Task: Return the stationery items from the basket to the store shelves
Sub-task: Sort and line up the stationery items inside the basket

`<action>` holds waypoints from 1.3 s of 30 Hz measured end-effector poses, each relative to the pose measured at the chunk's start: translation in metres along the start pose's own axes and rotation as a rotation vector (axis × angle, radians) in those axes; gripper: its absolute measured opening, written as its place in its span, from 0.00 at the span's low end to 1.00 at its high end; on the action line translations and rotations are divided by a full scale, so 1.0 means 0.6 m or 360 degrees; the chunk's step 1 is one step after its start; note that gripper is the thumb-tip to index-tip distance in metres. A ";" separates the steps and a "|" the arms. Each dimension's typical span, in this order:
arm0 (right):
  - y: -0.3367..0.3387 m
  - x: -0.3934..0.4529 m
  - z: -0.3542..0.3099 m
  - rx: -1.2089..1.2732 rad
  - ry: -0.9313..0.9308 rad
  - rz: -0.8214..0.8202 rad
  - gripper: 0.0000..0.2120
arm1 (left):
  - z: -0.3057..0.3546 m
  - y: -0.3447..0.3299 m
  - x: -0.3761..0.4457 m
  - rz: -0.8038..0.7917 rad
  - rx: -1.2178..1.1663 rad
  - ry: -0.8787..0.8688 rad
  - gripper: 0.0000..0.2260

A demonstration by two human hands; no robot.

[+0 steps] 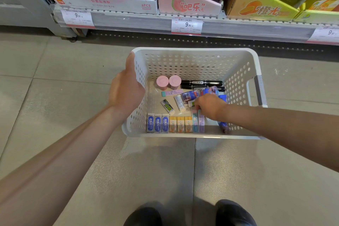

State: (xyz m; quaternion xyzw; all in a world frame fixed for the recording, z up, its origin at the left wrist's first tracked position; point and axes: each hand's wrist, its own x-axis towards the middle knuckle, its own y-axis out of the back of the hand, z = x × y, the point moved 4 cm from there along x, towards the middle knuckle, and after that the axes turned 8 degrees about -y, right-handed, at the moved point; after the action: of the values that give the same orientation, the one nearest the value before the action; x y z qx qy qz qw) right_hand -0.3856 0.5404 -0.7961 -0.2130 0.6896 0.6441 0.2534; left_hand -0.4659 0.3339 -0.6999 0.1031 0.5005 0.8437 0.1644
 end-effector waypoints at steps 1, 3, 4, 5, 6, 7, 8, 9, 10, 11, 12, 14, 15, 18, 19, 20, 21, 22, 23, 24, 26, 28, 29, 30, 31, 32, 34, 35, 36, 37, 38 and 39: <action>-0.002 0.000 -0.001 -0.0034 0.0009 0.0025 0.12 | 0.000 0.000 0.000 -0.0003 -0.0002 0.0002 0.30; -0.006 0.000 -0.005 -0.0096 0.0038 0.0072 0.12 | 0.000 0.000 0.000 -0.0010 -0.0004 0.0013 0.30; -0.008 -0.002 -0.006 -0.0121 0.0053 0.0095 0.12 | 0.001 0.001 -0.001 -0.0012 -0.0005 0.0020 0.30; -0.010 -0.003 -0.007 -0.0140 0.0064 0.0115 0.13 | 0.002 0.002 -0.002 -0.0011 -0.0005 0.0024 0.30; -0.012 -0.005 -0.007 -0.0152 0.0064 0.0127 0.13 | 0.002 0.002 -0.002 -0.0010 -0.0004 0.0024 0.30; -0.013 -0.006 -0.007 -0.0165 0.0058 0.0128 0.13 | 0.002 0.002 -0.002 -0.0008 -0.0003 0.0024 0.30; -0.013 -0.008 -0.007 -0.0184 0.0049 0.0129 0.13 | 0.003 0.002 -0.002 -0.0010 0.0000 0.0024 0.30; -0.013 -0.010 -0.007 -0.0210 0.0037 0.0134 0.13 | 0.003 0.002 -0.003 -0.0013 0.0004 0.0023 0.30; -0.013 -0.011 -0.006 -0.0237 0.0024 0.0137 0.13 | 0.004 0.003 -0.003 -0.0014 0.0007 0.0021 0.30; -0.012 -0.011 -0.005 -0.0251 0.0015 0.0134 0.13 | 0.005 0.003 -0.003 -0.0015 0.0009 0.0019 0.30; -0.013 -0.010 -0.004 -0.0260 0.0008 0.0129 0.13 | 0.005 0.003 -0.003 -0.0015 0.0007 0.0015 0.30; -0.014 -0.008 -0.003 -0.0271 0.0015 0.0125 0.13 | 0.003 0.002 -0.002 -0.0013 0.0000 0.0017 0.30; -0.015 -0.008 -0.004 -0.0270 0.0029 0.0123 0.13 | 0.002 0.001 -0.002 -0.0012 -0.0002 0.0015 0.30; -0.019 -0.009 -0.005 -0.0270 0.0084 0.0122 0.13 | 0.000 -0.001 -0.001 -0.0006 -0.0005 0.0003 0.31; -0.020 -0.008 -0.007 -0.0283 0.0101 0.0131 0.12 | -0.001 -0.002 -0.001 -0.0004 -0.0003 0.0008 0.31; -0.021 -0.007 -0.008 -0.0297 0.0118 0.0142 0.12 | -0.001 -0.002 -0.001 -0.0003 0.0000 0.0016 0.31; -0.022 -0.005 -0.010 -0.0301 0.0133 0.0147 0.12 | -0.001 -0.002 0.000 -0.0003 0.0002 0.0022 0.31; -0.023 -0.003 -0.010 -0.0299 0.0145 0.0143 0.12 | -0.001 -0.002 0.000 -0.0004 0.0001 0.0024 0.31; -0.024 0.000 -0.011 -0.0290 0.0151 0.0135 0.12 | -0.001 -0.002 0.000 -0.0006 -0.0002 0.0022 0.30; -0.024 0.001 -0.012 -0.0276 0.0157 0.0126 0.12 | -0.001 -0.002 0.000 -0.0006 -0.0005 0.0017 0.30; -0.024 0.003 -0.013 -0.0242 0.0176 0.0115 0.14 | -0.002 -0.001 0.000 -0.0001 -0.0004 0.0015 0.30; -0.024 0.003 -0.013 -0.0237 0.0194 0.0122 0.14 | -0.002 -0.001 0.000 0.0003 -0.0006 0.0016 0.30; -0.024 0.004 -0.013 -0.0234 0.0194 0.0124 0.14 | -0.002 -0.001 0.000 0.0004 -0.0008 0.0008 0.31; -0.023 0.005 -0.013 -0.0223 0.0191 0.0119 0.13 | -0.002 0.000 0.000 0.0005 -0.0009 0.0000 0.31; -0.023 0.005 -0.013 -0.0212 0.0187 0.0109 0.12 | -0.002 0.001 0.000 0.0008 -0.0006 -0.0002 0.31; -0.023 0.006 -0.013 -0.0200 0.0184 0.0100 0.12 | -0.002 0.001 0.000 0.0011 0.0000 -0.0001 0.31; -0.023 0.007 -0.013 -0.0185 0.0172 0.0087 0.11 | -0.003 0.001 0.000 0.0017 0.0010 -0.0002 0.31; -0.024 0.009 -0.012 -0.0181 0.0164 0.0079 0.10 | -0.003 0.001 0.000 0.0017 0.0012 -0.0006 0.31; -0.025 0.011 -0.011 -0.0171 0.0156 0.0067 0.10 | -0.003 0.001 0.000 0.0015 0.0010 -0.0008 0.31; -0.026 0.013 -0.010 -0.0157 0.0148 0.0042 0.10 | -0.003 0.000 0.000 0.0013 0.0009 -0.0009 0.31; -0.025 0.014 -0.010 -0.0144 0.0143 0.0010 0.10 | -0.002 0.000 0.000 0.0012 0.0009 -0.0004 0.31; -0.024 0.015 -0.010 -0.0144 0.0145 -0.0025 0.12 | -0.003 0.001 0.000 0.0011 0.0012 0.0005 0.31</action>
State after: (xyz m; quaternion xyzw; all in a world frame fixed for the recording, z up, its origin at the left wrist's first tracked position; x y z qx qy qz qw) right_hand -0.3839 0.5334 -0.8128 -0.2586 0.6689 0.6623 0.2169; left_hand -0.4668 0.3323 -0.7004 0.1040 0.5037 0.8425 0.1604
